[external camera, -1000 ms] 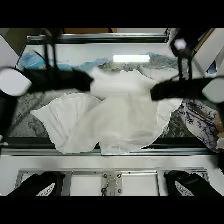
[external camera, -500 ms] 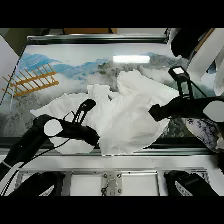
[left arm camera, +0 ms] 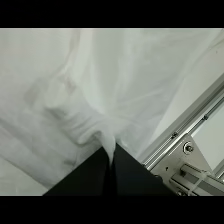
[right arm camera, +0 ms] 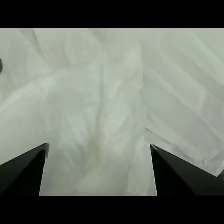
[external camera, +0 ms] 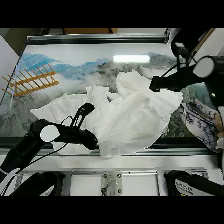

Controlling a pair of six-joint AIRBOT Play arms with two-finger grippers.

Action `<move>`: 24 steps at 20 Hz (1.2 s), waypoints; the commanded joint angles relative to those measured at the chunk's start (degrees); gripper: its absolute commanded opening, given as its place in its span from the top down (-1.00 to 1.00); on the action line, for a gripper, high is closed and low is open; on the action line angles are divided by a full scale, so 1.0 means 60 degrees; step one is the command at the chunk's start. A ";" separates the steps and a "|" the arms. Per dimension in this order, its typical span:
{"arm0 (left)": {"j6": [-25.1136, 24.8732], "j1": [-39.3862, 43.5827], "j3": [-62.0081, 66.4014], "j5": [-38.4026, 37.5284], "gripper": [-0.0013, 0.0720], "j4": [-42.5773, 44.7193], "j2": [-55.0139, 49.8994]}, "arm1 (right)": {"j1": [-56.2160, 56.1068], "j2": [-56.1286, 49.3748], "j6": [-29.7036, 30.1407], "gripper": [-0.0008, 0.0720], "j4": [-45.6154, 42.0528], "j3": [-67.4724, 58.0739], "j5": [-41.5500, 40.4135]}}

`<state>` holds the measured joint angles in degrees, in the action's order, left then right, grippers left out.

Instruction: Fold the clothes and pants, and hang the long-sleeved shirts on hangers.

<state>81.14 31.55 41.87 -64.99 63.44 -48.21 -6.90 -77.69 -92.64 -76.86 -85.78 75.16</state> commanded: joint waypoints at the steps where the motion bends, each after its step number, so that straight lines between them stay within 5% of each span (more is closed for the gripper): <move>1: -0.0011 0.0004 -0.0011 0.0000 0.93 -0.0011 0.0025 | 0.0273 -0.1963 -0.0055 -1.00 0.0998 -0.0401 0.1042; 6: 0.0109 0.0004 -0.0011 0.0011 0.93 -0.0007 0.0025 | 0.0262 -0.2776 0.0237 -1.00 0.3056 -0.0404 0.1213; 7: 0.0127 0.0004 -0.0011 0.0011 0.93 -0.0007 0.0025 | 0.0262 -0.2783 0.0463 -0.67 0.3027 -0.0404 0.1235; 9: 0.0127 0.0000 -0.0004 0.0066 0.93 0.0004 0.0029 | 0.0284 -0.2754 0.0900 0.96 0.2998 -0.0408 0.1213; 13: 0.0109 -0.0874 0.1206 0.0557 0.93 0.1169 -0.0004 | 0.0441 -0.2408 0.1228 0.94 0.2514 -0.1730 0.0787; 18: -0.0499 -0.3228 0.7362 0.1432 0.93 0.1963 -0.1982 | 0.0619 -0.1778 0.1220 0.95 0.2248 -0.6084 -0.2033; 21: -0.0630 -0.3690 1.1930 0.1435 0.93 0.1661 -0.4131 | 0.0627 -0.0685 0.1231 0.95 0.2222 -0.5778 -0.4754; 24: -0.0619 -0.3734 1.3927 0.1446 0.93 0.1665 -0.5202 | 0.0627 0.0474 0.1228 0.95 0.0889 -0.4572 -0.5238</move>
<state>77.97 10.63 111.79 -56.99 73.03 -72.82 -3.22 -80.44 -85.43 -64.77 -116.42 51.90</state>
